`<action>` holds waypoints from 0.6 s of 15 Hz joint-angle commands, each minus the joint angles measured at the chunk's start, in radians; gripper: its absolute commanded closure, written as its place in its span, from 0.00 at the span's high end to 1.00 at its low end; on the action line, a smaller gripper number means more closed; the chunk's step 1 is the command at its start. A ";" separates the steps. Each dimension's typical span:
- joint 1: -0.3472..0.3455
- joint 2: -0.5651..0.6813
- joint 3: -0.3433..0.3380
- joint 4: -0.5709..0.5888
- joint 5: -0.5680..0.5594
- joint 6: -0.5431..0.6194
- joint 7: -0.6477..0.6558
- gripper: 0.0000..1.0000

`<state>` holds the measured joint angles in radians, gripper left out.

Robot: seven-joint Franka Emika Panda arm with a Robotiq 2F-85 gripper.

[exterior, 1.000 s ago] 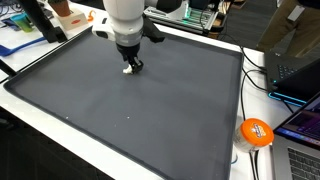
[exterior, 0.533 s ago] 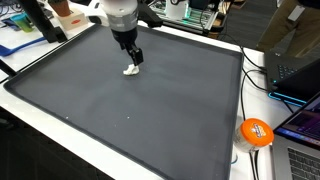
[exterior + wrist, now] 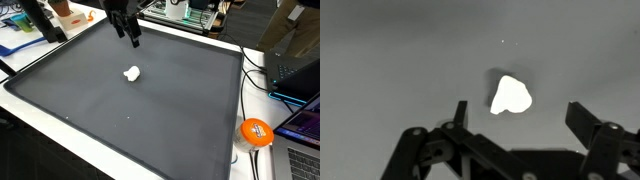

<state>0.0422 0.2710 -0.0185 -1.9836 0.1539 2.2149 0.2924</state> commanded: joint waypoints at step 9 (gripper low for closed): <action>0.019 0.042 0.005 0.098 -0.024 0.012 0.084 1.00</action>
<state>0.0443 0.2804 -0.0112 -1.9557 0.1572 2.2304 0.3167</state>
